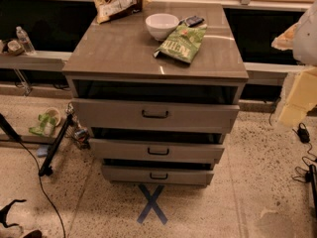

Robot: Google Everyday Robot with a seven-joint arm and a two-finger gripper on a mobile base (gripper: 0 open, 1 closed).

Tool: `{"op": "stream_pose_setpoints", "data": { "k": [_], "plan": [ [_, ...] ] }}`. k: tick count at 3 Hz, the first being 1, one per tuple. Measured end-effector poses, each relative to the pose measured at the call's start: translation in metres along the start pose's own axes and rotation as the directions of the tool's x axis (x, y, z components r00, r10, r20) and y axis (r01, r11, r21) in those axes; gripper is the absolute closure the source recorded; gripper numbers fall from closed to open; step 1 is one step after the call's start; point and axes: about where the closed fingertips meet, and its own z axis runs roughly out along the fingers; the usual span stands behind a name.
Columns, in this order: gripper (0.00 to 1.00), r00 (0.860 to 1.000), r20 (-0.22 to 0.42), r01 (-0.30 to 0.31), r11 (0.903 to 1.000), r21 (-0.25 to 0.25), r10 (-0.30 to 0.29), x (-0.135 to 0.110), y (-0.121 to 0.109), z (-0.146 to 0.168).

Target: Move white bowl near brown chip bag

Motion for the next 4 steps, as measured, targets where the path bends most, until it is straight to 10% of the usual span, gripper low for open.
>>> {"op": "stream_pose_setpoints", "data": {
  "k": [2,3,4],
  "plan": [
    [0.00,0.998,0.058,-0.037,0.9985,0.041,0.034,-0.004,-0.002,-0.001],
    [0.00,0.978,0.191,-0.101,0.9896,0.103,0.080,-0.022,-0.027,0.003],
    [0.00,0.910,0.396,-0.209,0.9580,0.196,0.118,-0.054,-0.087,0.003]
  ]
}}
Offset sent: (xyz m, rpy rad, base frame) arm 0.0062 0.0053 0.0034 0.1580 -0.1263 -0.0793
